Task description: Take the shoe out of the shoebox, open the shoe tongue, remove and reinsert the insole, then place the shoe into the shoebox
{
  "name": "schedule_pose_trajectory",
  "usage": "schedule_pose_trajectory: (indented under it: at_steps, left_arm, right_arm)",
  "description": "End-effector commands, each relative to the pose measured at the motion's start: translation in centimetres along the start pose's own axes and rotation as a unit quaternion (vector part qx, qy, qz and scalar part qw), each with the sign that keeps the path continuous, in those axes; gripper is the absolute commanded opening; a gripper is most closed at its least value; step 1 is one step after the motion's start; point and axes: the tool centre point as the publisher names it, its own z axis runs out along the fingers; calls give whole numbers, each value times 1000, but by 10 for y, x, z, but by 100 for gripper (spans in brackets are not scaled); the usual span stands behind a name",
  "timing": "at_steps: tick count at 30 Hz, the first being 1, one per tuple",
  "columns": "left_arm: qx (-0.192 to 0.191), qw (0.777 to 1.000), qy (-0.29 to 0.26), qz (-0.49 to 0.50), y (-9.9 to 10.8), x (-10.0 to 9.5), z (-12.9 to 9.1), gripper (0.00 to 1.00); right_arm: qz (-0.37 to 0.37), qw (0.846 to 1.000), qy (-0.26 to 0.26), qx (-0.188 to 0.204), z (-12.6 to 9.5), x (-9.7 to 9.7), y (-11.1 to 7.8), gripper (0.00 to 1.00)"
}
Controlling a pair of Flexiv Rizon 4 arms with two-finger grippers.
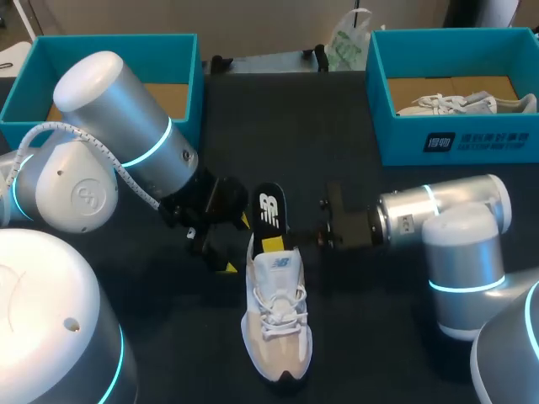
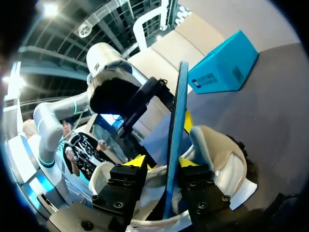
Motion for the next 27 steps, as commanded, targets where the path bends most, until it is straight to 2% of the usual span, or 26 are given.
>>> schedule_pose_trajectory:
  at_steps: [1, 13, 16, 21, 27]
  left_arm:
    - [1, 1000, -1, 1, 1, 0, 1, 100]
    - [1, 1000, -1, 1, 1, 0, 1, 100]
    - [1, 1000, -1, 1, 1, 0, 1, 100]
    - [1, 1000, -1, 1, 1, 0, 1, 100]
    - [1, 1000, -1, 1, 1, 0, 1, 100]
  right_arm:
    - [-3, 1000, -9, 5, -1, 6, 8, 38]
    - [-2, 1000, -13, -20, -3, -3, 22, 18]
    - [6, 1000, -15, -27, -2, -8, 23, 0]
    - [20, 999, -11, -27, -2, -14, 16, 0]
    - [35, 999, -8, -25, -1, -13, -1, 0]
